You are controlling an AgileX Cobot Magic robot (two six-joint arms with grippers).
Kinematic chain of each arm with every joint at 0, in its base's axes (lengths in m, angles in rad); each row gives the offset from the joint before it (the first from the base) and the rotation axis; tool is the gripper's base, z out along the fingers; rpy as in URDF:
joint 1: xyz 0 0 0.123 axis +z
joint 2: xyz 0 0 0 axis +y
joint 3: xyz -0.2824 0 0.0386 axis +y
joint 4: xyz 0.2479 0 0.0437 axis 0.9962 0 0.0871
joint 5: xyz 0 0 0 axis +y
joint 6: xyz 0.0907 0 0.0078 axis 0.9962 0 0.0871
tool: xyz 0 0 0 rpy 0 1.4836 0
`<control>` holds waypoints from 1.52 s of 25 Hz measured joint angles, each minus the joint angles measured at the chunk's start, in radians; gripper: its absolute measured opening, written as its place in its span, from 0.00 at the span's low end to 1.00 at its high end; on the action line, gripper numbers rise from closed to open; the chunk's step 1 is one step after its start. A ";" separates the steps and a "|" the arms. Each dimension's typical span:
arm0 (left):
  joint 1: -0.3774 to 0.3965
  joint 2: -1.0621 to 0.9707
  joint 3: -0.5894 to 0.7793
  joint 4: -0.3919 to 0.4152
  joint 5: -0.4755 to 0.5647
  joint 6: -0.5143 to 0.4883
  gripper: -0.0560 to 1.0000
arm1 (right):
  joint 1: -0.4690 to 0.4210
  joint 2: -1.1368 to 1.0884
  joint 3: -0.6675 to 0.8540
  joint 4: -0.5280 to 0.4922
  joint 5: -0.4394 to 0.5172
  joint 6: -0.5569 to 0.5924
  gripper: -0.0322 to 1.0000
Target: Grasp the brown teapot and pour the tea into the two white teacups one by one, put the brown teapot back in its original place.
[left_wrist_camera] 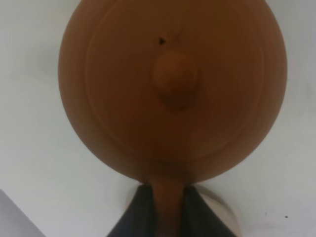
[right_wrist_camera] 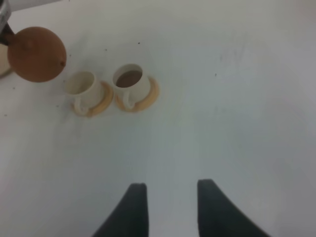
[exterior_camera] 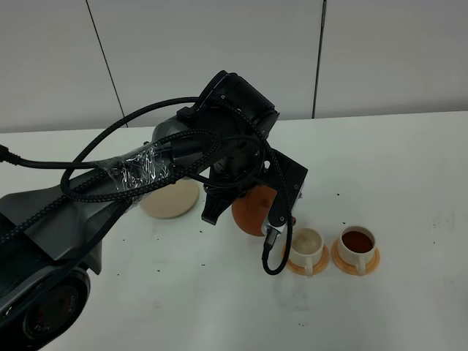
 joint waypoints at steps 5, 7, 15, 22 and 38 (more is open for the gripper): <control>-0.007 0.000 0.000 0.018 -0.019 0.012 0.21 | 0.000 0.000 0.000 0.000 0.000 0.000 0.27; -0.015 0.000 0.000 0.036 -0.026 0.012 0.21 | 0.000 0.000 0.000 0.000 0.000 0.000 0.27; -0.029 0.000 0.000 0.068 -0.024 0.012 0.21 | 0.000 0.000 0.000 0.000 0.000 0.000 0.27; -0.055 0.000 0.000 0.097 -0.024 0.012 0.21 | 0.000 0.000 0.000 0.000 0.000 0.000 0.27; -0.105 0.000 0.000 0.167 0.002 0.012 0.21 | 0.000 0.000 0.000 0.000 0.000 0.000 0.27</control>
